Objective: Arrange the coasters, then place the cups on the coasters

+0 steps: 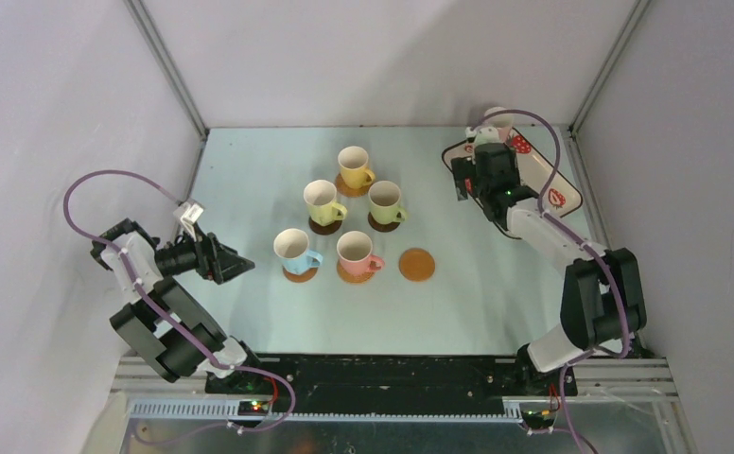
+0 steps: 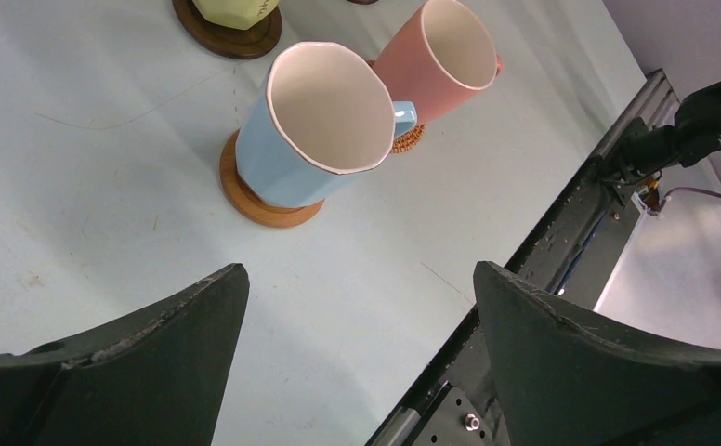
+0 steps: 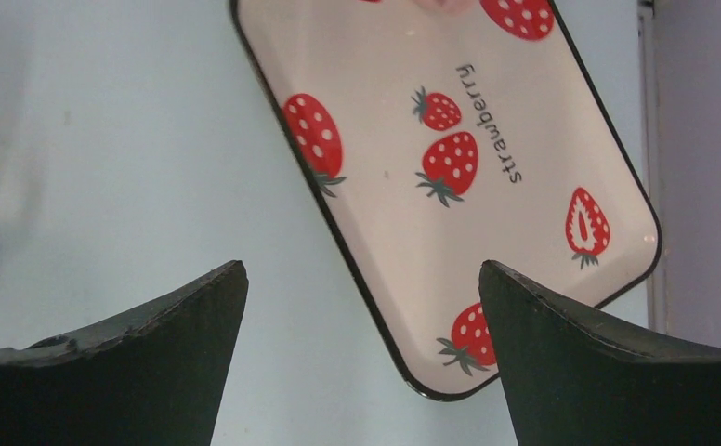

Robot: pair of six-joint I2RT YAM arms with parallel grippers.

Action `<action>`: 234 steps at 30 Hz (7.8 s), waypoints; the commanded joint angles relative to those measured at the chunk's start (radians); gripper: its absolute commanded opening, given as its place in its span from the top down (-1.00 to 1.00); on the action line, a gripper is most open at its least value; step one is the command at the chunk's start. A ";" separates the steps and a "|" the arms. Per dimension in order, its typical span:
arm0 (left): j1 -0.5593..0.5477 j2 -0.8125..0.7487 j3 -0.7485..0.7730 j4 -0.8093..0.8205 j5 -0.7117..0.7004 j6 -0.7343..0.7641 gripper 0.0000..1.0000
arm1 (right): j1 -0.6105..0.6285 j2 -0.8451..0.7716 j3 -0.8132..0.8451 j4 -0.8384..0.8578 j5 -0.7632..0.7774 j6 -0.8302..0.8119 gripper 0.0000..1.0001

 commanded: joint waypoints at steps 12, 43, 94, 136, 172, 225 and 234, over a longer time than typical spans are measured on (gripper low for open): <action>0.013 -0.011 0.027 -0.046 0.036 0.021 -0.97 | -0.303 0.516 0.688 -0.372 -0.209 0.188 -0.99; 0.015 0.023 0.032 -0.046 0.032 0.028 -0.97 | -0.303 0.947 1.200 -0.376 -0.177 0.226 -0.47; 0.013 -0.004 0.029 -0.046 0.038 0.019 -0.97 | -0.143 -0.140 0.194 -0.227 -0.829 -0.173 1.00; 0.015 -0.027 0.024 -0.046 0.033 0.020 -0.97 | 0.088 -0.268 -0.326 -0.055 -0.870 -0.330 1.00; 0.018 -0.020 0.025 -0.046 0.035 0.021 -0.97 | 0.088 -0.201 -0.341 -0.044 -0.891 -0.344 0.99; 0.016 -0.018 0.025 -0.046 0.035 0.021 -0.97 | 0.074 -0.217 -0.340 -0.139 -0.935 -0.464 0.42; 0.019 -0.019 0.025 -0.047 0.034 0.021 -0.97 | 0.065 -0.228 -0.340 -0.156 -0.950 -0.486 -0.17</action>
